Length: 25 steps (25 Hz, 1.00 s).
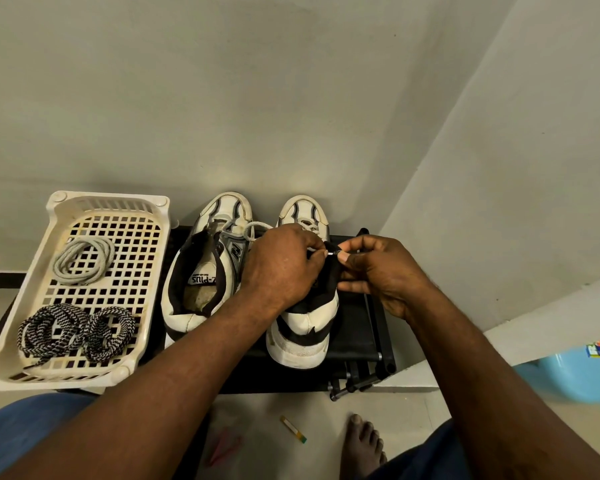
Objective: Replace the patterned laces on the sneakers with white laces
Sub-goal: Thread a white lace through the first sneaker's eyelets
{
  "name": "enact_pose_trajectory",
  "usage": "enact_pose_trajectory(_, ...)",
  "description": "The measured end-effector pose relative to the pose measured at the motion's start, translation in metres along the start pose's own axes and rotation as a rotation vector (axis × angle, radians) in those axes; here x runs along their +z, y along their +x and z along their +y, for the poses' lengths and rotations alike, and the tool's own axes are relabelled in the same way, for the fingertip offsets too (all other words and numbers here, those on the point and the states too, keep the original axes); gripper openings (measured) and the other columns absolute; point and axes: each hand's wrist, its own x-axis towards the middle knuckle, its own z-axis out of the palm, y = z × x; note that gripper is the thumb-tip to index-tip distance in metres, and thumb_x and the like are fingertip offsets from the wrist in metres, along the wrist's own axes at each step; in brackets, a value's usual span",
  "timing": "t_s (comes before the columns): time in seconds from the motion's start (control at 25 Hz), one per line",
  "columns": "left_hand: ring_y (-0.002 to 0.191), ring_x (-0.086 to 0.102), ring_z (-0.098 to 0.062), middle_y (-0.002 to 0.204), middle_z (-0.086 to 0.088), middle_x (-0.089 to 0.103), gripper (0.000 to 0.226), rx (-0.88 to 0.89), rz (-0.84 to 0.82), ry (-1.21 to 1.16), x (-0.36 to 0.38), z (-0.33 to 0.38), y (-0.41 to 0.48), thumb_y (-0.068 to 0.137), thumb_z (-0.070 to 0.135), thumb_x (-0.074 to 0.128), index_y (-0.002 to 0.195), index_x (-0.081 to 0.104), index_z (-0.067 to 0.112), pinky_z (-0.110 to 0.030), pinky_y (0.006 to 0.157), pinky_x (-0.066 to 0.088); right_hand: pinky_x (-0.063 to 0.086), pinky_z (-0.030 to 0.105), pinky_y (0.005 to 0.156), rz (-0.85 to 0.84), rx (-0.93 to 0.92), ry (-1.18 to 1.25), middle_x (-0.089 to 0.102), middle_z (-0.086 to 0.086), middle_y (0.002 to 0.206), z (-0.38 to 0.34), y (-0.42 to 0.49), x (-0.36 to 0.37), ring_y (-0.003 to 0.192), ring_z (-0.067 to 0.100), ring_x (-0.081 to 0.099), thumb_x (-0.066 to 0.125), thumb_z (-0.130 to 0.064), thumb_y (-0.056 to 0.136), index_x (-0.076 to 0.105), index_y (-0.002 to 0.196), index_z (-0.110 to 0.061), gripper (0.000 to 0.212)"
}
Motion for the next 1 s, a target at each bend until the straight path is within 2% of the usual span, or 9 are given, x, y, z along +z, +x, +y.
enact_pose_trajectory(0.32,0.098,0.067,-0.020,0.109,0.004,0.072,0.021,0.012,0.038,0.046,0.004,0.003,0.001,0.098,0.037,0.063,0.108,0.079,0.028,-0.034,0.080,0.052,0.065,0.040,0.073,0.023,-0.055,-0.017,0.078,0.012,0.094,0.001,-0.002,0.002,0.080,0.023,0.077,0.070,-0.006,0.097,0.076,0.102,-0.007,0.008)
enact_pose_trajectory(0.48,0.097,0.068,-0.021,0.106,0.003,0.074,0.023,0.017,0.056,0.090,0.006,0.004,0.001,0.097,0.039,0.061,0.107,0.079,0.028,-0.034,0.080,0.052,0.065,0.039,0.072,-0.032,-0.081,0.003,0.078,0.016,0.096,0.000,-0.003,-0.001,0.084,0.029,0.078,0.059,-0.009,0.104,0.075,0.106,-0.008,0.016)
enact_pose_trajectory(0.56,0.094,0.068,-0.021,0.103,0.002,0.075,0.023,0.016,0.060,0.100,0.007,0.005,0.001,0.097,0.040,0.060,0.106,0.079,0.028,-0.033,0.078,0.052,0.064,0.036,0.070,-0.041,-0.095,-0.013,0.078,0.013,0.093,0.000,-0.002,-0.001,0.079,0.026,0.077,0.056,-0.010,0.106,0.075,0.108,-0.010,0.019)
enact_pose_trajectory(0.72,0.090,0.068,-0.019,0.100,0.003,0.075,0.022,-0.015,0.038,0.098,0.008,0.004,0.003,0.099,0.043,0.062,0.103,0.079,0.028,-0.028,0.073,0.045,0.063,0.033,0.068,0.010,-0.112,-0.047,0.077,0.006,0.089,0.004,-0.001,0.003,0.070,0.016,0.075,0.064,-0.017,0.103,0.075,0.104,-0.013,0.012)
enact_pose_trajectory(0.8,0.093,0.067,-0.019,0.102,0.004,0.073,0.024,-0.011,0.010,0.103,0.009,0.003,0.002,0.100,0.044,0.061,0.104,0.078,0.028,-0.032,0.075,0.050,0.062,0.031,0.067,0.020,-0.120,-0.094,0.076,0.003,0.089,0.006,0.000,0.006,0.072,0.013,0.074,0.061,-0.019,0.105,0.073,0.103,-0.015,0.013)
enact_pose_trajectory(0.88,0.097,0.065,-0.019,0.107,0.005,0.069,0.023,0.004,-0.025,0.102,0.007,0.002,0.003,0.101,0.044,0.061,0.108,0.077,0.029,-0.037,0.080,0.053,0.063,0.034,0.070,0.046,-0.142,-0.173,0.074,0.004,0.093,0.007,0.003,0.011,0.081,0.017,0.072,0.057,-0.020,0.106,0.070,0.101,-0.017,0.014)
enact_pose_trajectory(1.0,0.102,0.065,-0.020,0.111,0.004,0.070,0.022,0.053,-0.044,0.100,0.003,-0.001,0.003,0.098,0.036,0.062,0.113,0.076,0.027,-0.035,0.083,0.051,0.063,0.032,0.068,0.097,-0.155,-0.231,0.073,0.008,0.096,0.006,0.005,0.014,0.087,0.021,0.072,0.056,-0.018,0.106,0.069,0.099,-0.016,0.015)
